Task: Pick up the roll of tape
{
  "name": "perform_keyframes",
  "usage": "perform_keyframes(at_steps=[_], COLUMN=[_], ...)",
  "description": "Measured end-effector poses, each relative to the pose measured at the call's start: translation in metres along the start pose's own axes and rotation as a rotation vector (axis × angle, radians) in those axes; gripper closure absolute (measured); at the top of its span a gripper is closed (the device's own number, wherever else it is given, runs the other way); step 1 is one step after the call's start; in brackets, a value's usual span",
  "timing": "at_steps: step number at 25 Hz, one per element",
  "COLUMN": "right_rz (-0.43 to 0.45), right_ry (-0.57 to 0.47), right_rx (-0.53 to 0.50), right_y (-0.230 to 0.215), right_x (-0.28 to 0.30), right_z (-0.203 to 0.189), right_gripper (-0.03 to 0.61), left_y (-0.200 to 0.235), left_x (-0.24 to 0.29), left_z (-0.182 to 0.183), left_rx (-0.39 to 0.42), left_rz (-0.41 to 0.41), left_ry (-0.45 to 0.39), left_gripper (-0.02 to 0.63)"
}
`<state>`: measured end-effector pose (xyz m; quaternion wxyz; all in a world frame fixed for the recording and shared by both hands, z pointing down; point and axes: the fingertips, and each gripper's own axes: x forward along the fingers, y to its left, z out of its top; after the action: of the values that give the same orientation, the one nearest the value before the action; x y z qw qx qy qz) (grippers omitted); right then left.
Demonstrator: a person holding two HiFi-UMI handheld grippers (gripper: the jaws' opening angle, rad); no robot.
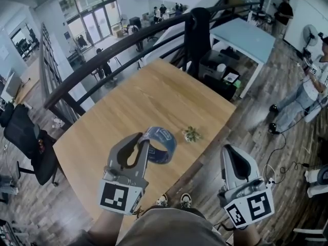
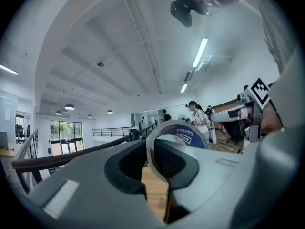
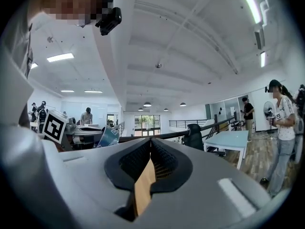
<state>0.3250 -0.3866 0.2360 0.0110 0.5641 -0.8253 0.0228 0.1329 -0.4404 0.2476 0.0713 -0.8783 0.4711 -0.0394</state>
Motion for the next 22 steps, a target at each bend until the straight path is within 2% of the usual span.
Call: perform_keyframes(at_steps=[7,22], right_rz=[0.04,0.072], right_ry=[-0.037,0.004], right_rx=[-0.011,-0.012], right_y=[0.01,0.011], right_x=[-0.01,-0.003], right_z=[0.006,-0.008], right_gripper=[0.568,0.568], left_y=[0.001,0.007], left_x=[-0.016,-0.022], left_z=[0.002,-0.001], left_rx=[-0.01,-0.006], left_rz=[0.038,0.092], left_ry=[-0.004,-0.015], left_gripper=[0.563,0.563])
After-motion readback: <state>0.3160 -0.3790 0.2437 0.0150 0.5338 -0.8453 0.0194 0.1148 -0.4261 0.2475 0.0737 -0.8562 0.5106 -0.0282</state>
